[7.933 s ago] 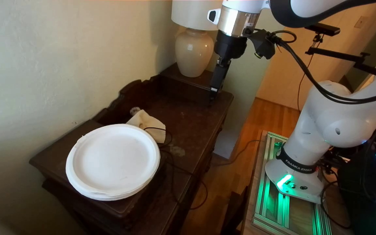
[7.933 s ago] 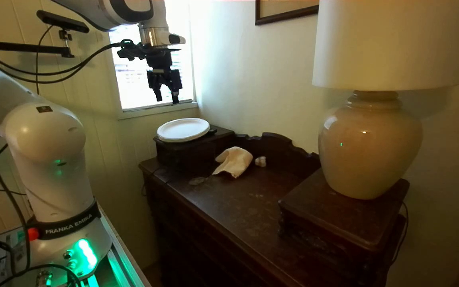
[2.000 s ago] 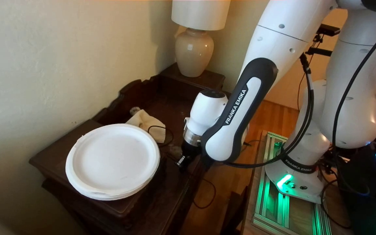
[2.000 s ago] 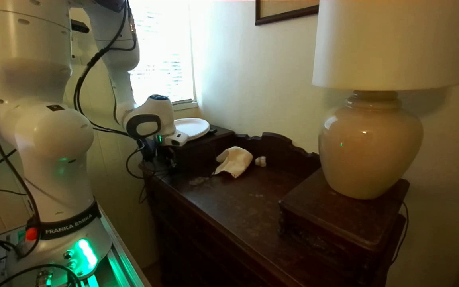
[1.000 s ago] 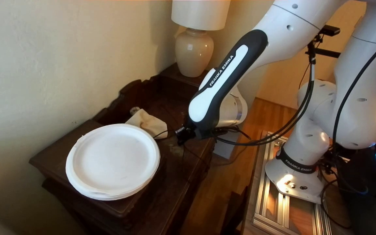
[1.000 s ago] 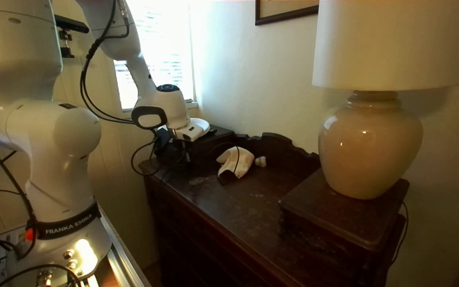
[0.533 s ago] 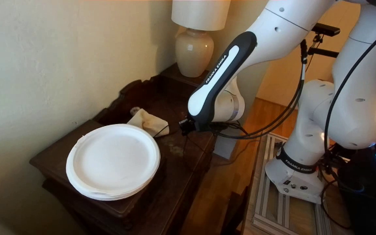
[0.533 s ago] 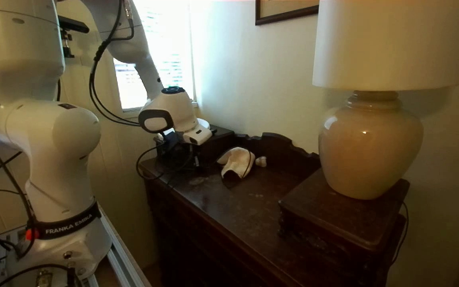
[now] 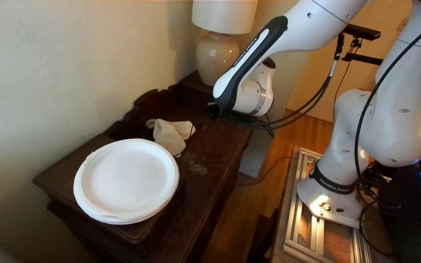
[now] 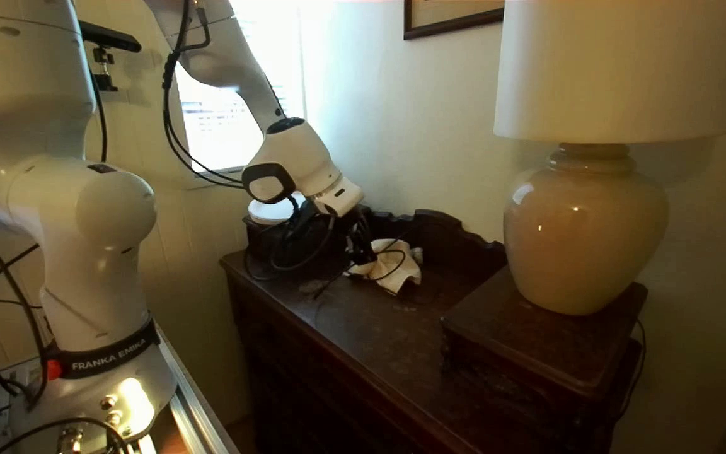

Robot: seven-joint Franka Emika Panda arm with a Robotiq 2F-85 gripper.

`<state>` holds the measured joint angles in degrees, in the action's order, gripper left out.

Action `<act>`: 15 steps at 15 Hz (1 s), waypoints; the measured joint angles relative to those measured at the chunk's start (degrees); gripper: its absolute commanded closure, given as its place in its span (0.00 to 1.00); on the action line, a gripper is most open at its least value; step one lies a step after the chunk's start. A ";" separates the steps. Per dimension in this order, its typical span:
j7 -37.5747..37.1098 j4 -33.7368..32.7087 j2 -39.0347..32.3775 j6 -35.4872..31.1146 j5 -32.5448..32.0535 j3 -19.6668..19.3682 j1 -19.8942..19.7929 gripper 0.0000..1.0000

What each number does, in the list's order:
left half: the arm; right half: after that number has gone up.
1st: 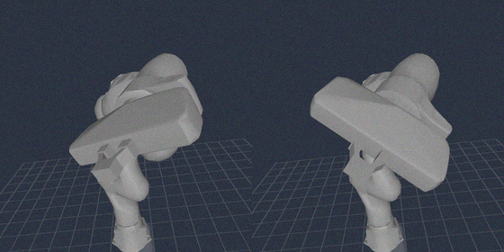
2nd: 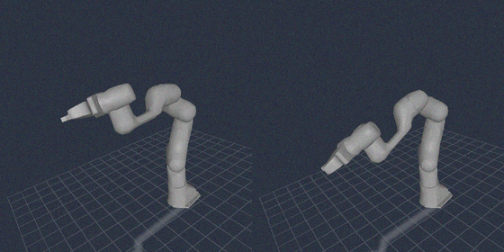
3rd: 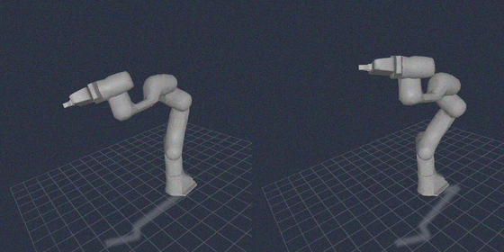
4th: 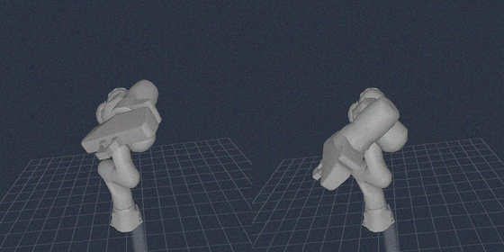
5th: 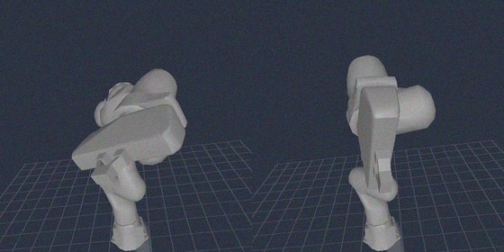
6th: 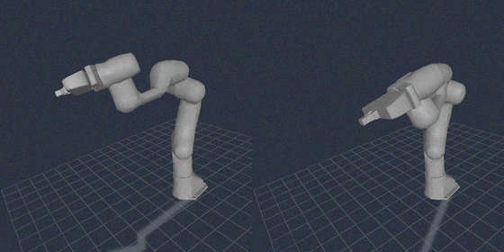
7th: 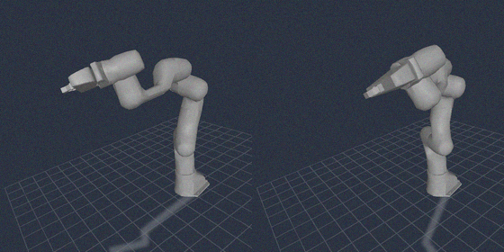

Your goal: Move the charger to the right

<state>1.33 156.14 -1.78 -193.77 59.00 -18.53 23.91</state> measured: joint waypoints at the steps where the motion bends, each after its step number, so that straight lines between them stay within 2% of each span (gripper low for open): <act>1: -0.03 -0.01 0.47 0.00 0.14 -0.07 -0.03 0.99; 4: -0.11 -0.24 0.32 -0.80 0.26 -0.06 0.01 0.98; 6: -1.19 -1.96 -1.36 -4.65 0.26 -0.21 -0.03 0.98; 11: -3.36 -11.96 -6.81 -11.71 -1.10 -0.89 -0.98 0.99; 15: -6.98 -20.46 -14.54 -16.95 -5.34 7.60 -9.06 0.99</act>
<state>-5.65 135.68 -16.32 -210.72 53.66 -10.93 14.85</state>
